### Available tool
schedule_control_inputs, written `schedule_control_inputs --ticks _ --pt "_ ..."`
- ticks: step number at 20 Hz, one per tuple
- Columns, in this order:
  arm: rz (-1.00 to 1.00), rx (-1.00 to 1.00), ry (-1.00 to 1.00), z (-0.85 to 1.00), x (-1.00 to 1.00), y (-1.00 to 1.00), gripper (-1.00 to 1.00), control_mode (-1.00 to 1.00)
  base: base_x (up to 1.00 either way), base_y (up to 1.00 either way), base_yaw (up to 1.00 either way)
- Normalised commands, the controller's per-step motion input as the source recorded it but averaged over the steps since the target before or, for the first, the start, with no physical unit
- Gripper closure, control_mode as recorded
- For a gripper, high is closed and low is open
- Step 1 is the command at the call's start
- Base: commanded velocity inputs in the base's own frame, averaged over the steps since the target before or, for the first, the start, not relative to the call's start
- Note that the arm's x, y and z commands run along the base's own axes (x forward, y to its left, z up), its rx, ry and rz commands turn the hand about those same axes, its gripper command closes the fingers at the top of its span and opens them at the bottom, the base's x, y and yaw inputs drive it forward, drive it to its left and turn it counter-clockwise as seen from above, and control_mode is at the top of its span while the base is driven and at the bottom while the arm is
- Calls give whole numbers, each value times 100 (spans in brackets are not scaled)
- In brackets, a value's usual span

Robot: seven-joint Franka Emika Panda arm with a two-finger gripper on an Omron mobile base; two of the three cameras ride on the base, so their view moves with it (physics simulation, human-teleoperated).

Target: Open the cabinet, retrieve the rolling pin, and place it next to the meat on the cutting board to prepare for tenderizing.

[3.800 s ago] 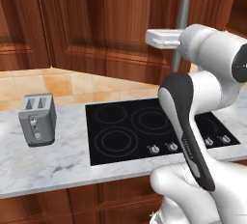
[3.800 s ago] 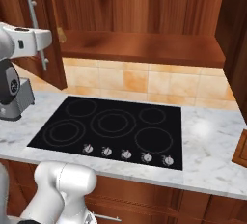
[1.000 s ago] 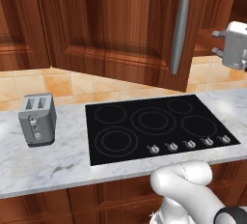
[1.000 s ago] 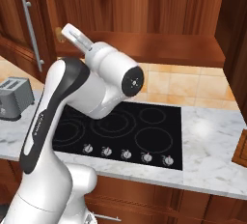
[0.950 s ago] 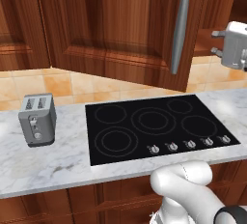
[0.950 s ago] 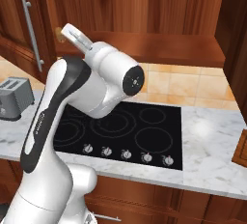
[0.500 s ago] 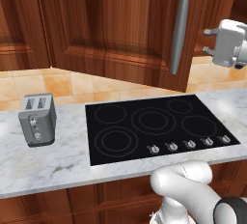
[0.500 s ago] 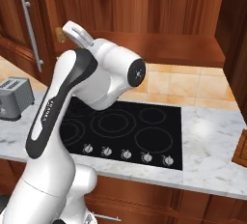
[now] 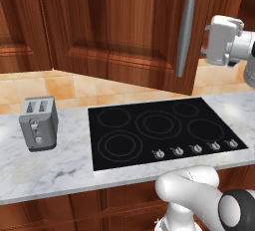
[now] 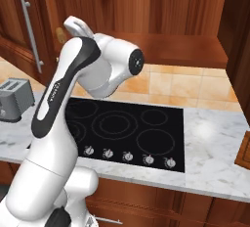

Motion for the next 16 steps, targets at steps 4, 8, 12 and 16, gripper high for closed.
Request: schedule_control_inputs --ticks 4,8,12,16 --pt "5 0 2 -1 2 42 -100 -100 0 0 0" --pt "7 0 2 0 0 57 -100 -100 0 0 0" --pt "11 0 0 0 -9 70 -100 -100 0 0 0" --pt "11 0 0 0 -48 78 -100 -100 0 0 0"
